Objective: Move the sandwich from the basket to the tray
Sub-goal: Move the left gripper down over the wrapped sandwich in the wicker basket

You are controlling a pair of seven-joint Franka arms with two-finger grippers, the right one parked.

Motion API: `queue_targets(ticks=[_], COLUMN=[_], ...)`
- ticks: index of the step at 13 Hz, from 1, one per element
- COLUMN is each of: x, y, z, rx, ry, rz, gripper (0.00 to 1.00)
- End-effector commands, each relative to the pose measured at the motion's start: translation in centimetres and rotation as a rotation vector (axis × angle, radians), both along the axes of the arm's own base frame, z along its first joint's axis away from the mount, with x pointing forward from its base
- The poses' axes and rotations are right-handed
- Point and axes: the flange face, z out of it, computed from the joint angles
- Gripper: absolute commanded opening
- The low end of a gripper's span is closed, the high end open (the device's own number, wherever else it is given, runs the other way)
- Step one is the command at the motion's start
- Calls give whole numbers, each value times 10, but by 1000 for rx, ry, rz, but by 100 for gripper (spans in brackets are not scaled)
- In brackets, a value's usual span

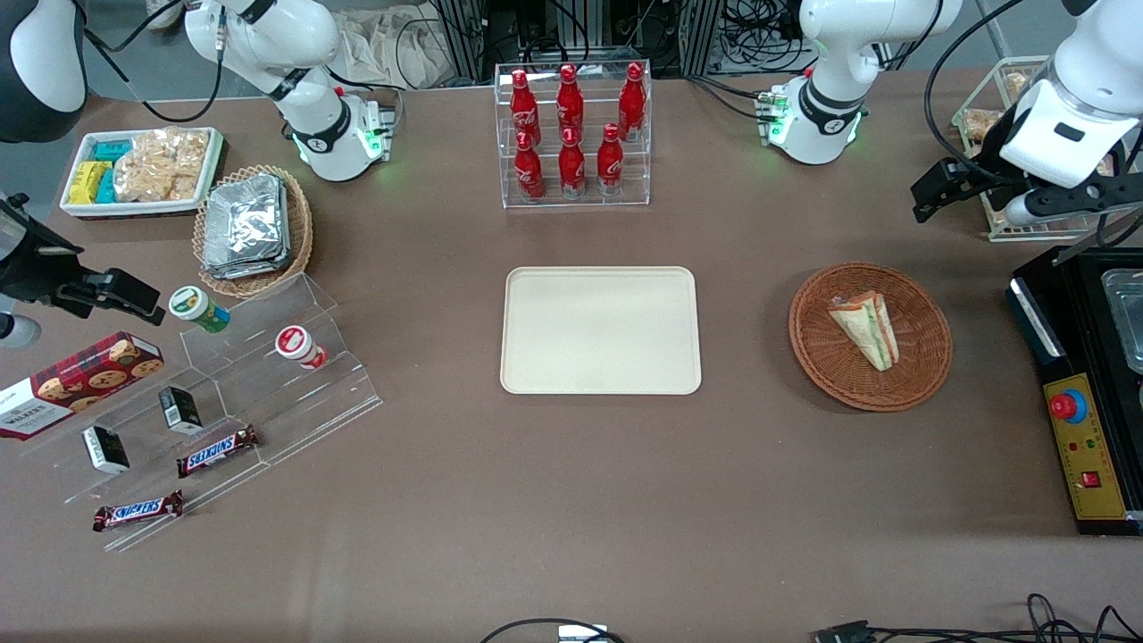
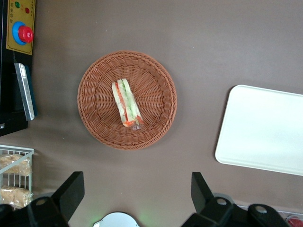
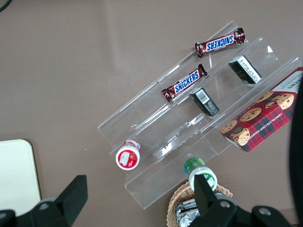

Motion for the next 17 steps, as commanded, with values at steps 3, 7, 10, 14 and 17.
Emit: queue_targets(ticks=[3,7,10,14,17], x=[0,-1,-1,2,8], y=[2,34,51,74,75], z=[2,-80,-179,-277,-312], rx=[16,18,18,6,-1], ry=[44,65,26,70,74], rz=[-3,68,170,232,238], gripper=[100,100,100,100,100])
